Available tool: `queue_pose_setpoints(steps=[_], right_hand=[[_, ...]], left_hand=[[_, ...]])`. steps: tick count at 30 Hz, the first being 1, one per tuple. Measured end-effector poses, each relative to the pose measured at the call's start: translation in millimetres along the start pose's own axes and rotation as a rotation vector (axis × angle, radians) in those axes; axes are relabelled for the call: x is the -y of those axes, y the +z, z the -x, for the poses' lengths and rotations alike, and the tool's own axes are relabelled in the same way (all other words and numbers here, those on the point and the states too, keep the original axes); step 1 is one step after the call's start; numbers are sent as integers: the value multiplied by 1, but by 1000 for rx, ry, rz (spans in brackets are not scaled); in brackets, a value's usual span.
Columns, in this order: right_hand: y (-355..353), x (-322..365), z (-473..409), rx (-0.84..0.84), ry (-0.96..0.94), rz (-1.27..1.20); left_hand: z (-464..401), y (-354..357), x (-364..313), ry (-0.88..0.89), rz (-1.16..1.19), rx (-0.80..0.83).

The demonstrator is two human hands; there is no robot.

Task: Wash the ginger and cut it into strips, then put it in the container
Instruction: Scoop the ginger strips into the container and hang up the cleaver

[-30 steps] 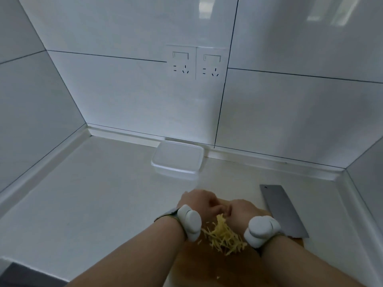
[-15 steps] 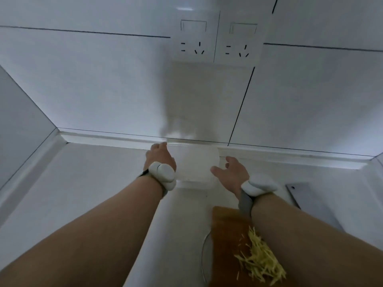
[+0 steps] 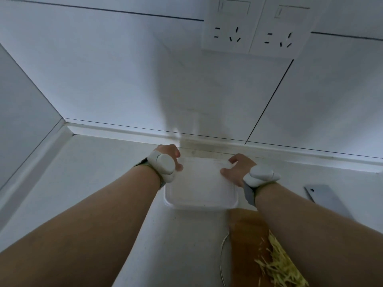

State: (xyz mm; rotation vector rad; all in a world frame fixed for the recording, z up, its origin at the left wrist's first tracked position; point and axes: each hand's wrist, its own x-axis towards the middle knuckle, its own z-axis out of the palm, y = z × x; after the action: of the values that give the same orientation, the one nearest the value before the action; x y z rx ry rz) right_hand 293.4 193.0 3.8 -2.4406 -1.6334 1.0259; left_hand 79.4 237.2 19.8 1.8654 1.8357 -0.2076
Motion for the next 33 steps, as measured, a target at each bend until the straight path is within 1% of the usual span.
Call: queue_pose_setpoints(steps=[3,6,9,13,15,17,20,22,23,25,26,27,28,30,33], right_hand=[[-2,9,3,10,-23,168],[-1,9,5,-8,-9,236],[-4,11,10,-40,-42,188],[-14,13,18,-6,-53,146],[-15,15,19,-11,-55,123],[-16,19,20,-15,-56,99],[-18,25,24,4,-45,77],[-19,26,31,39,-25,-49],[-19,25,32,75,12,-195],[-21,24,34,196,122,-583],[-24,23,37,262,148,-740],[-27,21,38,320,158,-840],[-29,19,39,348,174,-897],[-30,14,36,336,200,-954],[-22,11,33,209,183,-871]], left_hand=[[6,2,0,101,-116,-21],[7,9,4,99,-56,-12],[8,12,7,86,-4,-10],[7,11,7,112,-42,24],[8,13,0,176,-73,2],[12,19,-14,283,-79,-27],[25,26,-41,386,34,-62],[30,24,-49,383,147,-116],[33,20,-48,363,220,-132],[39,11,-40,348,334,-137],[42,7,-35,375,338,-137],[45,2,-30,405,324,-119],[48,-3,-27,431,305,-86],[54,-16,-23,463,244,-10],[68,-33,-18,464,176,18]])
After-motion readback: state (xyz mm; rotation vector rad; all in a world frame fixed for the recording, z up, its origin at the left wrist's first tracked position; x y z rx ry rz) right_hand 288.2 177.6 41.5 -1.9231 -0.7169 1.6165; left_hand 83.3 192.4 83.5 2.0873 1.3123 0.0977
